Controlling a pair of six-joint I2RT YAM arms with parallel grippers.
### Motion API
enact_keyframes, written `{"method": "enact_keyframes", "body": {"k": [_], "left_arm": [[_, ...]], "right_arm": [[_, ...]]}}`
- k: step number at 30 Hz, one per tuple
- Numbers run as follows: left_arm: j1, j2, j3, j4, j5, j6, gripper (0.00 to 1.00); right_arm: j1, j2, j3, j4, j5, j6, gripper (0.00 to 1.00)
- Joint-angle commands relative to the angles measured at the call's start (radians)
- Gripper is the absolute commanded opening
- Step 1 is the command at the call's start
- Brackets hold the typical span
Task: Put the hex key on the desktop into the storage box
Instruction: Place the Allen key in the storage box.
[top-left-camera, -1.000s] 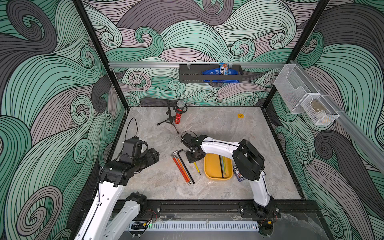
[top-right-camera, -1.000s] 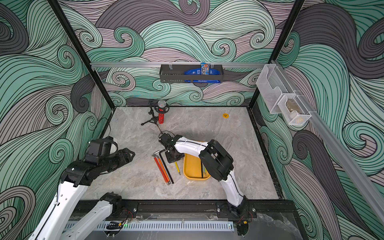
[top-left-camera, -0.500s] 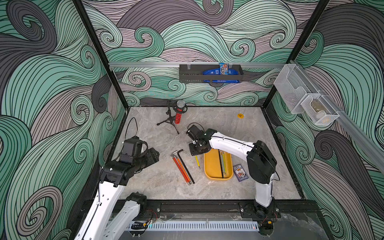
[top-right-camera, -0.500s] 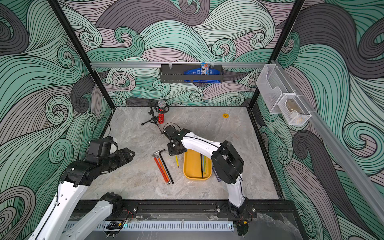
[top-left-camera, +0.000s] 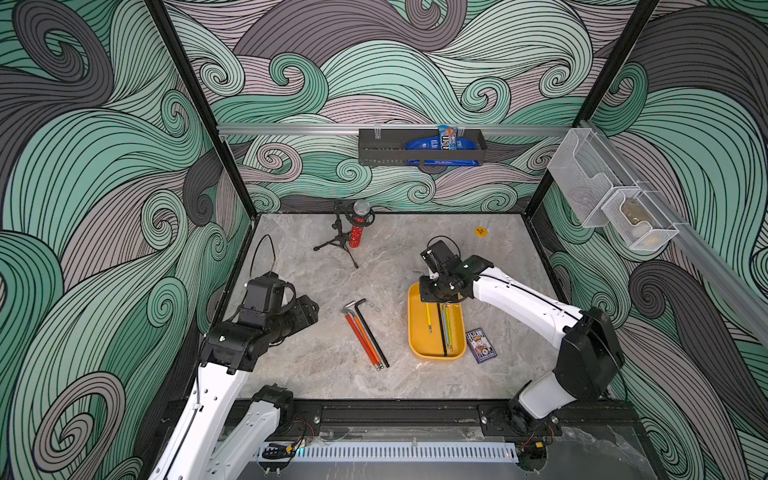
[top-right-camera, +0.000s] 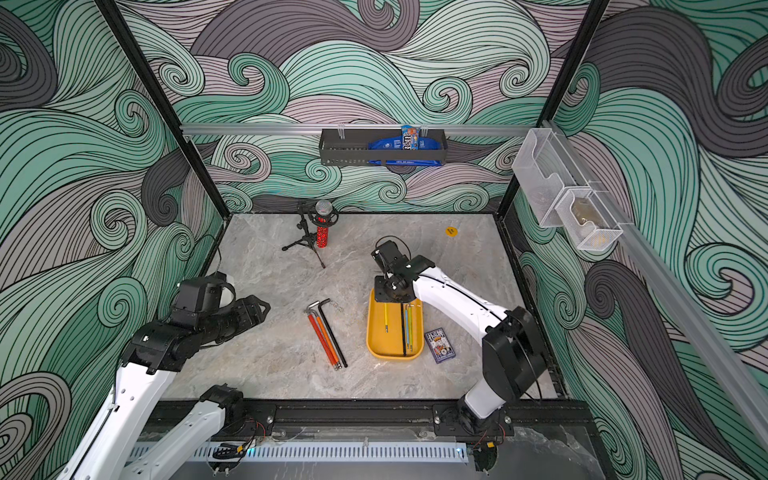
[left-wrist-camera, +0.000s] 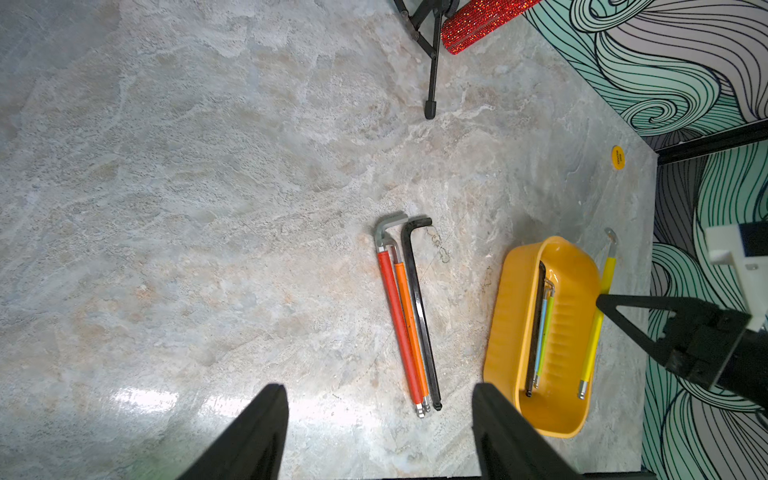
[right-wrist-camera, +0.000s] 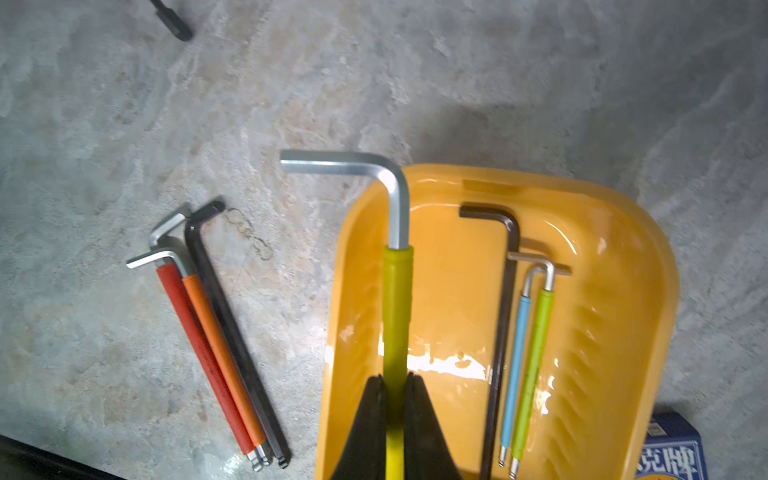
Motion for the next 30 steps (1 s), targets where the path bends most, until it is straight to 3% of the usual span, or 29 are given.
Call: {"method": "enact_keyframes", "body": {"k": [1,14,30], "left_arm": [[-0.003,-0.003,0.004,0.012,0.01,0.001,0.73],[-0.004,0.0,0.013,0.014,0.01,-0.004,0.73],[-0.003,0.001,0.011,0.013,0.009,-0.001,0.73]], "right_arm": [[-0.03,-0.049,-0.064,-0.009,-0.007,-0.009,0.0],[-0.113,-0.029,-0.188,0.03,-0.013,-0.065,0.0],[-0.152,0.1,-0.197,0.091,0.0,-0.094,0.0]]}}
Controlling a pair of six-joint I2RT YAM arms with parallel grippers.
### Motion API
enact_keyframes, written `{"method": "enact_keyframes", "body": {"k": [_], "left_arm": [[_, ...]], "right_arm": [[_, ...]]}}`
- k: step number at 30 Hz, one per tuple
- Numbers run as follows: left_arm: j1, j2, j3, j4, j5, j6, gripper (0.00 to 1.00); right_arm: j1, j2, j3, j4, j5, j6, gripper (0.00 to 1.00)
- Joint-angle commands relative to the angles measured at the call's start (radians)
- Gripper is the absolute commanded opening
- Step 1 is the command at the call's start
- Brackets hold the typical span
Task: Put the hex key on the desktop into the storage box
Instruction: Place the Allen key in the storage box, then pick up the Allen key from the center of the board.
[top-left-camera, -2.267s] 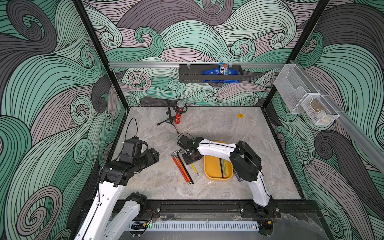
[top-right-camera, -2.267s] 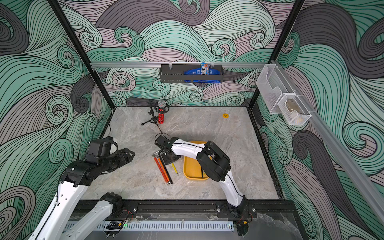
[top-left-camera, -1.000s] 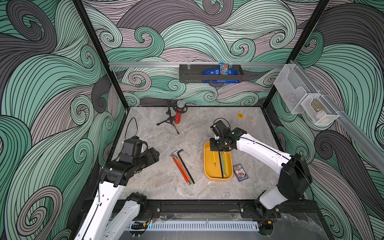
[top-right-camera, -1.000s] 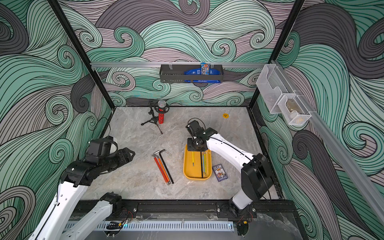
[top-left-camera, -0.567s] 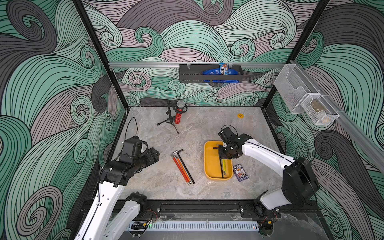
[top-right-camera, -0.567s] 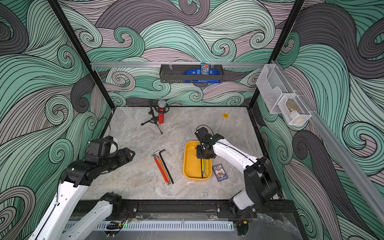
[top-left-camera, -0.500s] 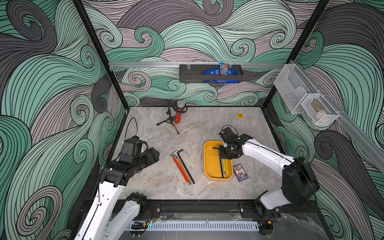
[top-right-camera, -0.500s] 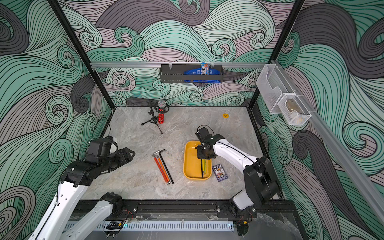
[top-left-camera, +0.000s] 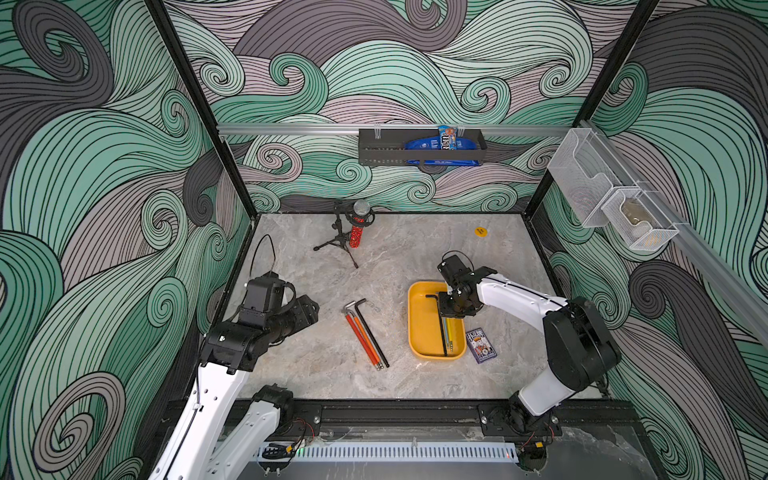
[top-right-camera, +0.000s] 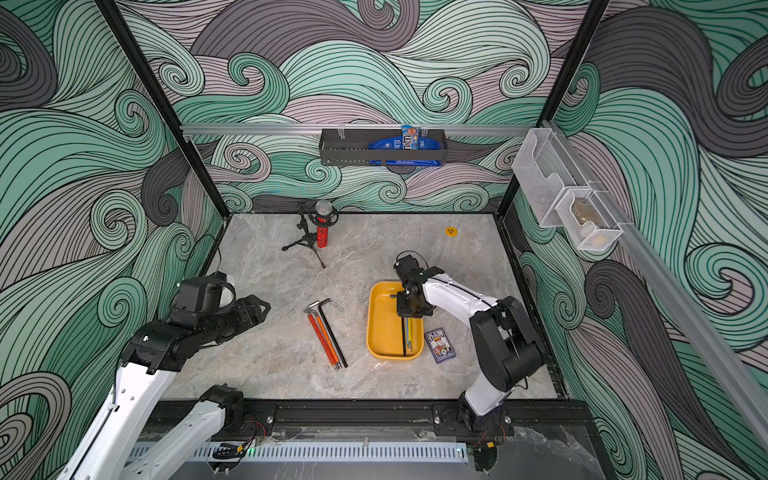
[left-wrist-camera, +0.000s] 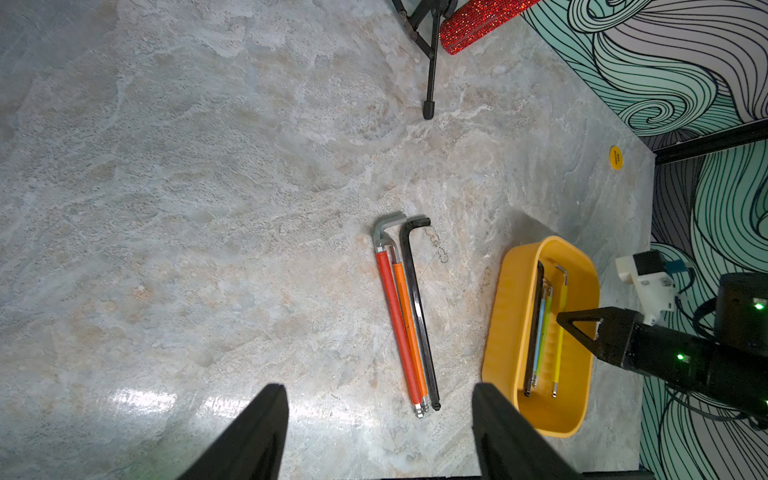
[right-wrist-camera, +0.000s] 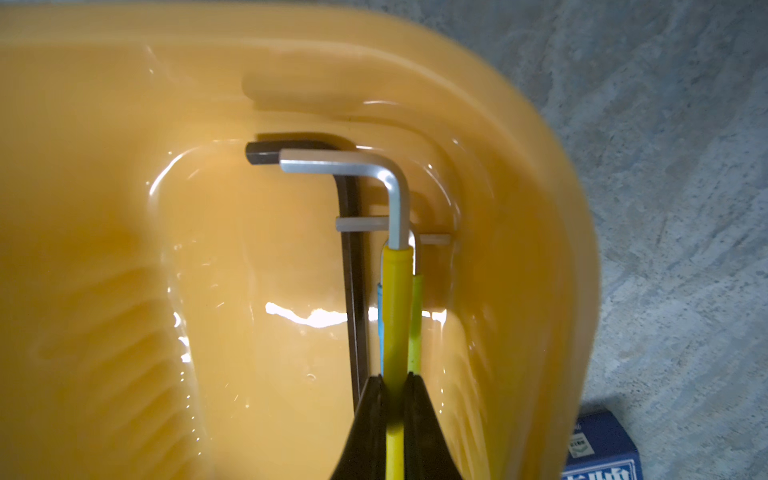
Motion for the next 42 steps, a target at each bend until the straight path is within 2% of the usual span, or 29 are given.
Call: {"method": "enact_keyframes", "body": {"k": [1,10,14,16,24,31,38,42], "left_arm": [[-0.003,0.001,0.012,0.013,0.007,0.0,0.73],[-0.003,0.001,0.01,0.013,0.006,-0.001,0.73],[-0.002,0.002,0.011,0.012,0.006,0.001,0.73],[-0.003,0.003,0.013,0.012,0.006,-0.001,0.73],[-0.003,0.002,0.013,0.01,-0.002,-0.001,0.73],[-0.003,-0.003,0.014,0.008,-0.012,-0.005,0.73],[-0.003,-0.01,0.02,0.002,-0.025,-0.009,0.73],[-0.003,-0.008,0.028,0.001,-0.028,-0.006,0.73]], "right_arm": [[-0.004,0.021,-0.01,0.016,0.007,-0.005,0.0],[-0.004,0.055,-0.015,0.017,0.022,0.003,0.0],[-0.004,0.043,-0.012,0.017,0.022,0.005,0.2],[-0.003,0.029,-0.009,0.016,0.021,0.005,0.25],[0.028,-0.062,0.02,0.007,0.022,0.02,0.31],[0.189,-0.083,0.102,0.009,0.058,0.0,0.31],[0.354,0.03,0.223,0.017,0.008,-0.052,0.23],[0.426,0.116,0.296,0.021,-0.018,-0.092,0.23]]}}
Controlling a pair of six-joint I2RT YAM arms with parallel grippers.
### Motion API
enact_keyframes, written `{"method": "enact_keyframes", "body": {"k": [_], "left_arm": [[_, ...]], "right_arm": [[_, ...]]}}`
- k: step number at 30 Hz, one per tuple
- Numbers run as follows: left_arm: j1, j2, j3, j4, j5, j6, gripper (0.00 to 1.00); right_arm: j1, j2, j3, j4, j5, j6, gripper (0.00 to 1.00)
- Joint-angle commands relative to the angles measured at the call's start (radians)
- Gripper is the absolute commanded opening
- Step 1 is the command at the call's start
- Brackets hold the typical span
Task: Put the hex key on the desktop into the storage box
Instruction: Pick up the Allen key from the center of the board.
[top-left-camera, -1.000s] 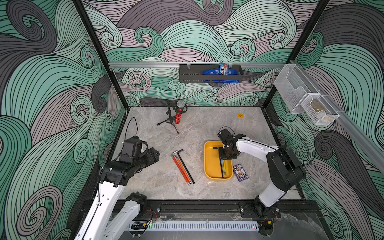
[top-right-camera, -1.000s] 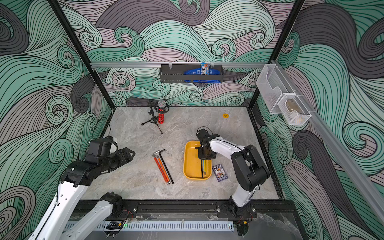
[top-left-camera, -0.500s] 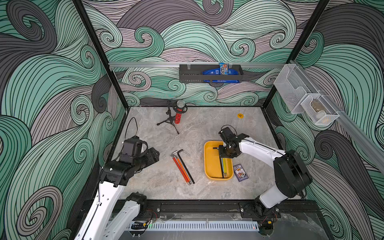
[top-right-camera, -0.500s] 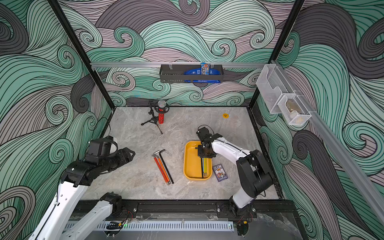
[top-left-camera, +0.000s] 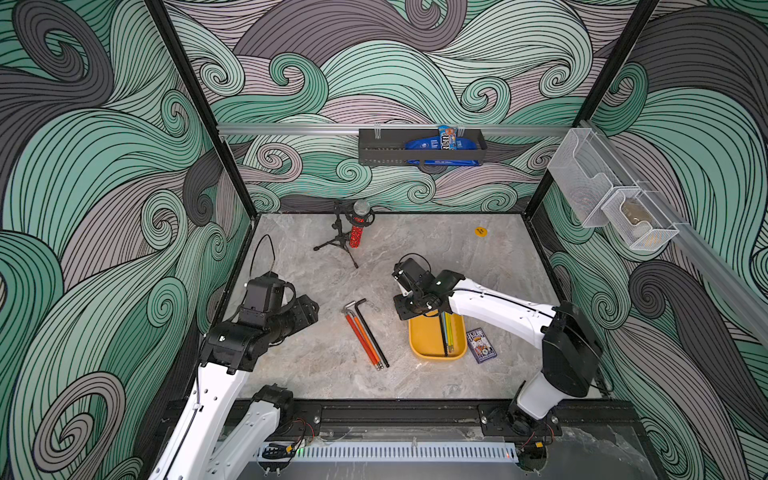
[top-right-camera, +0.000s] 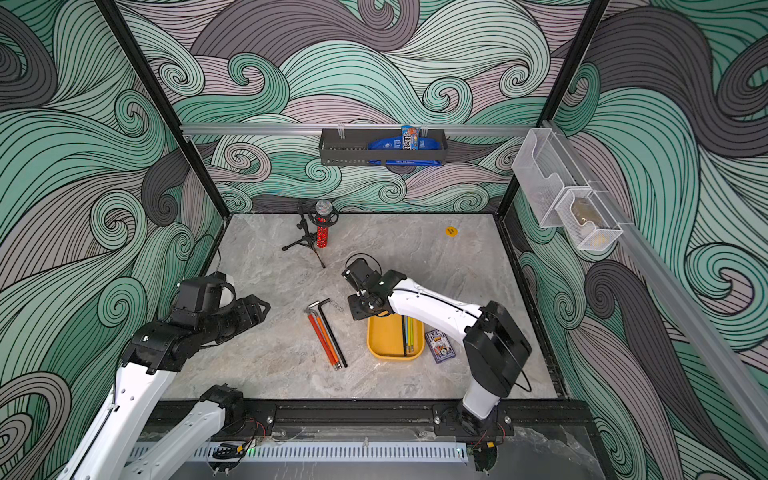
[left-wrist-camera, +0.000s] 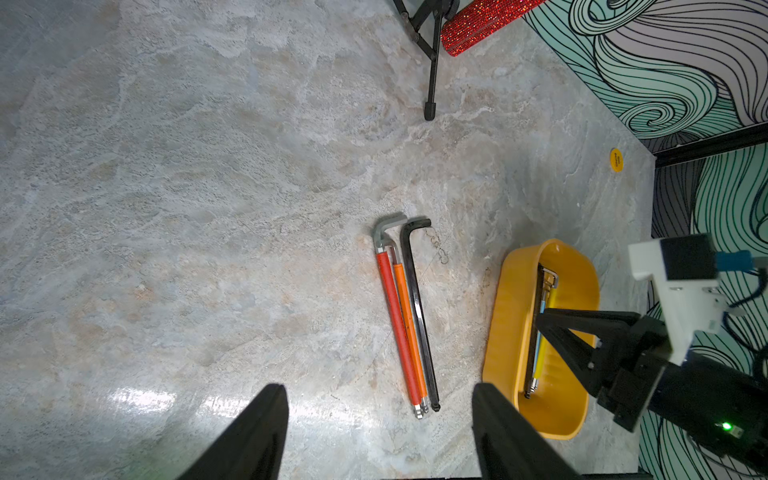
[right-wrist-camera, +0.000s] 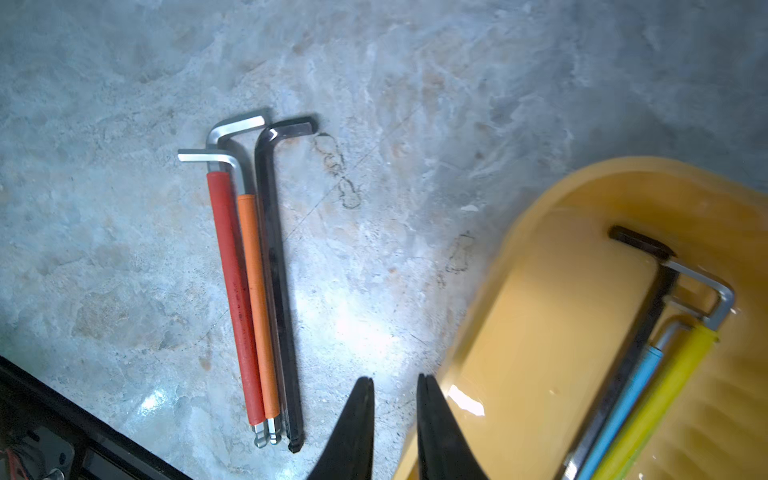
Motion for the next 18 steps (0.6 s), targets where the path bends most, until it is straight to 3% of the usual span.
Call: {"method": "enact_keyframes", "body": {"k": [1,7,18], "left_arm": [[-0.002,-0.007,0.03,-0.001,-0.019,0.0,0.73],[-0.003,-0.016,0.034,-0.015,-0.029,0.005,0.73],[-0.002,-0.02,0.04,-0.023,-0.032,0.009,0.73]], "right_arm": [[0.047,0.067,0.052,-0.006,-0.037,-0.045,0.23],[0.099,0.182,0.123,-0.015,-0.081,-0.044,0.29],[0.139,0.312,0.21,-0.024,-0.063,-0.058,0.31]]}}
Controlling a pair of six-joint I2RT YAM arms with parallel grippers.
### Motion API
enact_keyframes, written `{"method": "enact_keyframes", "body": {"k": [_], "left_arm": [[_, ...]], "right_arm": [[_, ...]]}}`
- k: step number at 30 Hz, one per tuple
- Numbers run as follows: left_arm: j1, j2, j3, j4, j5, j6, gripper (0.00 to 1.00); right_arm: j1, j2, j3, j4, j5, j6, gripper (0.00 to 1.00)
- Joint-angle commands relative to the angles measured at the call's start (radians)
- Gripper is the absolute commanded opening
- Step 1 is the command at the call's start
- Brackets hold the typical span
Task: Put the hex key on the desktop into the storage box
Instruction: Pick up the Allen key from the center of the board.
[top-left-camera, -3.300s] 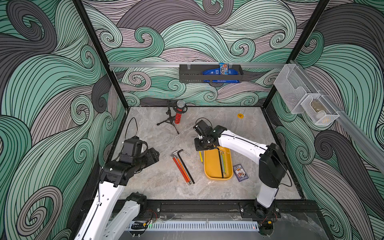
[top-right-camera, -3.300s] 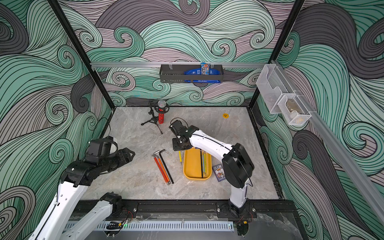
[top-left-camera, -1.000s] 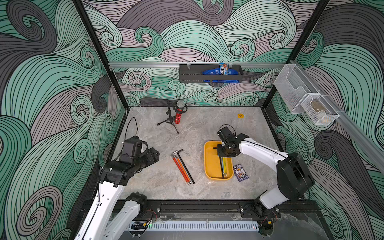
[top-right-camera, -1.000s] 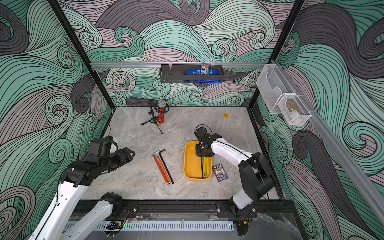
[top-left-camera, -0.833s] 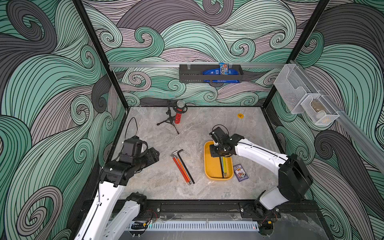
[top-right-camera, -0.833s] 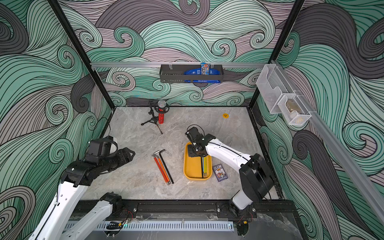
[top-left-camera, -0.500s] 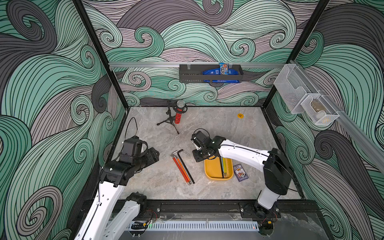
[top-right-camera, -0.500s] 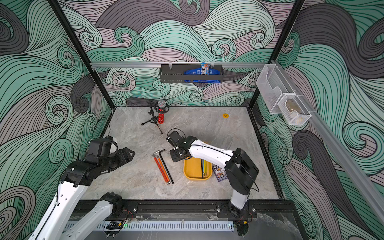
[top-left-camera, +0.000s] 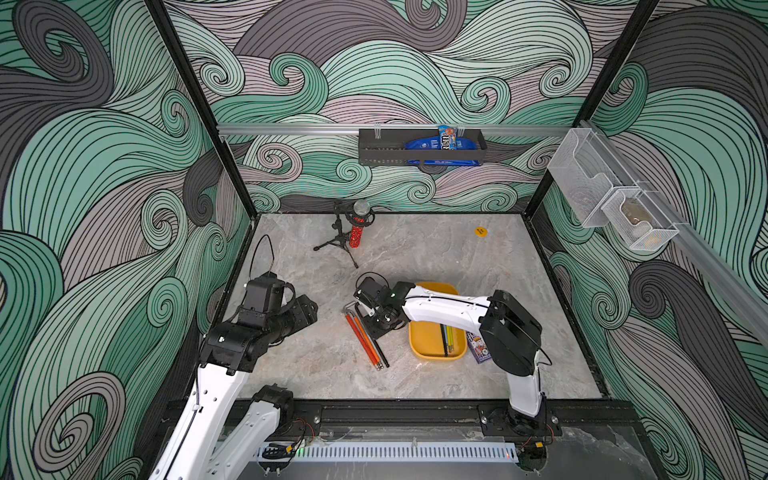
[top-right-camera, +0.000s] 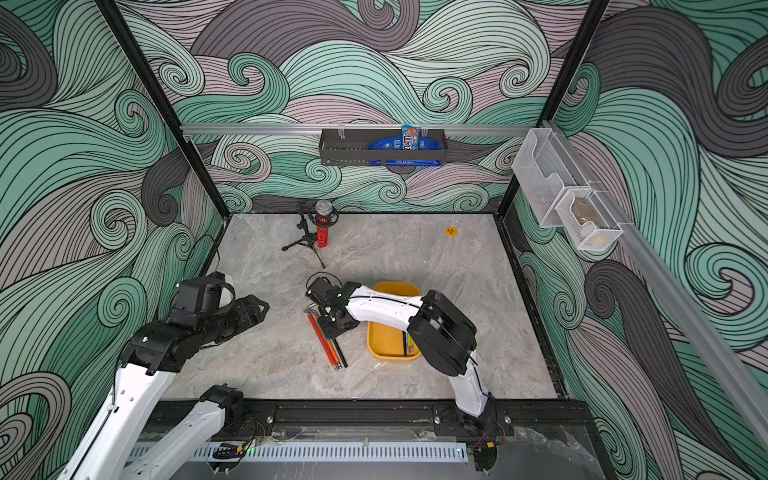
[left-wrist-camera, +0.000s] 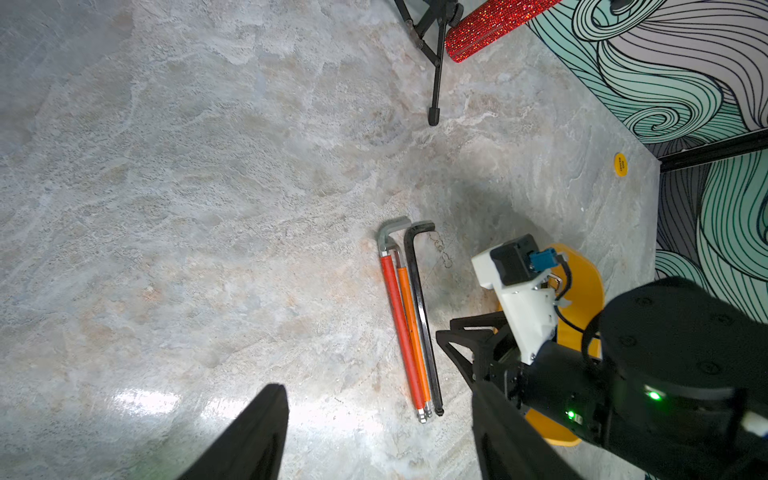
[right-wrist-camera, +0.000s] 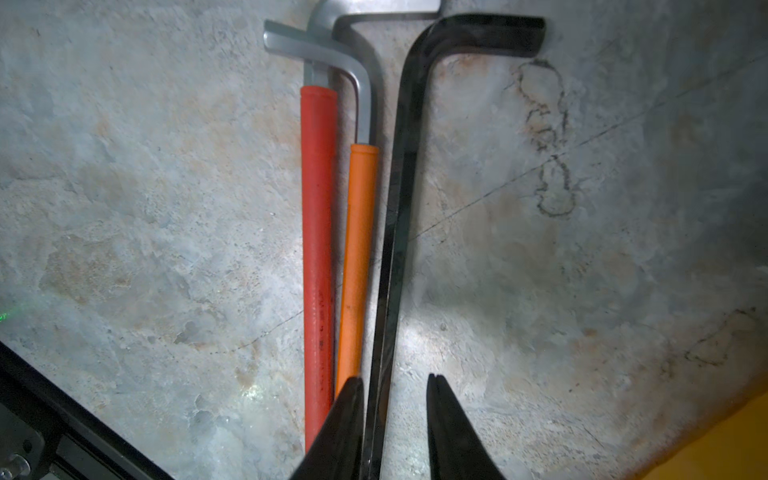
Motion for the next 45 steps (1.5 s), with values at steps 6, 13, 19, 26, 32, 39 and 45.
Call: {"method": "enact_keyframes", "body": {"k": [6,13,19,26,32,39,45], "left_arm": [[-0.003,-0.009,0.038,-0.015,-0.011,0.01,0.73],[-0.003,-0.005,0.043,-0.017,-0.01,0.014,0.73],[-0.003,-0.002,0.042,-0.015,-0.012,0.015,0.73],[-0.003,0.002,0.041,-0.008,-0.009,0.014,0.73],[-0.003,0.002,0.041,-0.011,-0.009,0.013,0.73],[-0.003,0.002,0.042,-0.012,-0.01,0.012,0.73],[-0.003,0.006,0.037,-0.006,-0.009,0.012,0.73]], "right_arm": [[0.004,0.078,0.061,-0.018,0.014,-0.027,0.31],[0.002,0.12,0.085,-0.024,0.062,-0.03,0.29],[0.003,0.144,0.086,-0.043,0.088,-0.019,0.28],[0.003,0.183,0.093,-0.063,0.132,0.004,0.27],[0.004,0.221,0.102,-0.063,0.142,0.01,0.24],[0.004,0.229,0.105,-0.064,0.14,0.025,0.11],[0.002,0.187,0.116,-0.064,0.142,0.056,0.0]]}}
